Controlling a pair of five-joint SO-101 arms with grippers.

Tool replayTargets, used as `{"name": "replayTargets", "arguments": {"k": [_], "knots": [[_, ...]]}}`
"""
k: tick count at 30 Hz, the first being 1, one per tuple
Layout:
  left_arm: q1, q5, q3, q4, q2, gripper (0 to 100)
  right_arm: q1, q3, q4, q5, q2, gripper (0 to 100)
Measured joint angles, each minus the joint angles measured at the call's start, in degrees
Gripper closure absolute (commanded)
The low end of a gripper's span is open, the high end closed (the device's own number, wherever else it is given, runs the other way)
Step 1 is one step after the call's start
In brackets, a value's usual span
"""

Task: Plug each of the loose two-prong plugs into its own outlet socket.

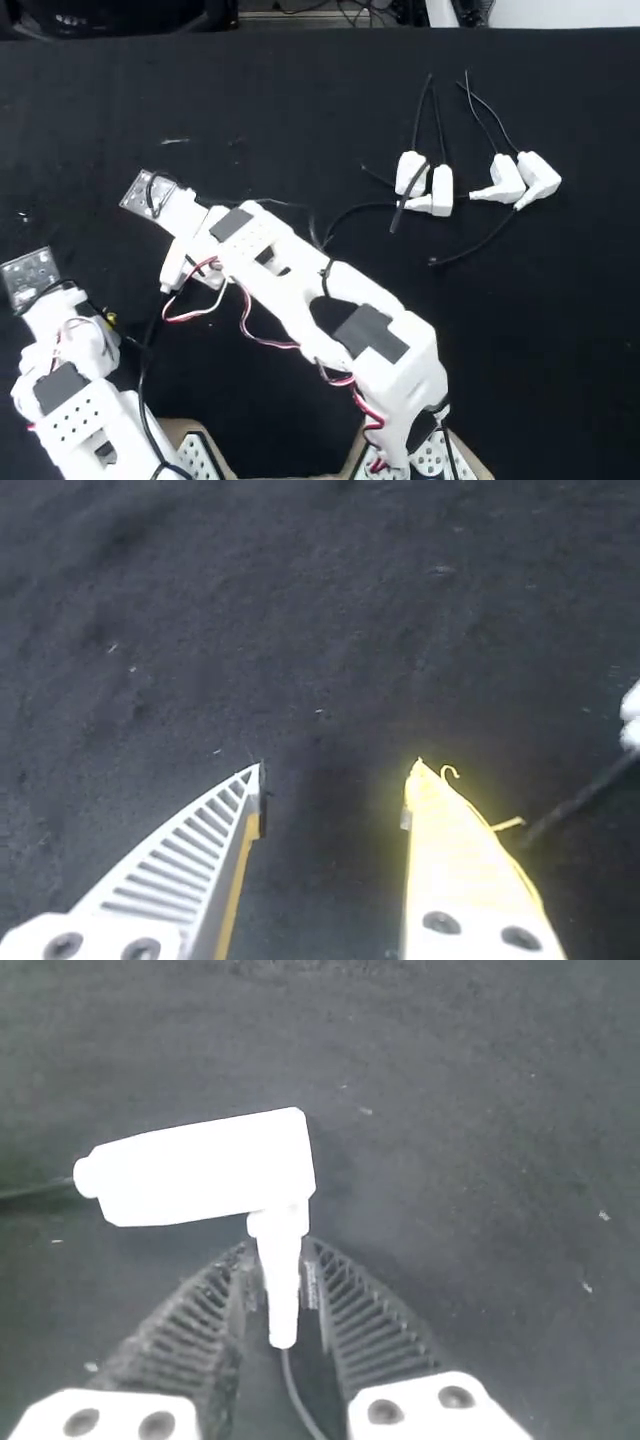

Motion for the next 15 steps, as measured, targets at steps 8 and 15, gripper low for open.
{"name": "replayTargets", "arguments": {"k": [8, 15], "knots": [[2.20, 1.23, 0.00, 0.00, 0.00, 76, 8.53, 12.84, 0.00, -8.97, -11.60, 98.8], [7.56, 7.82, -4.75, 0.00, 0.09, 76, 10.46, 28.57, 0.00, -7.38, -24.26, 98.8]]}}
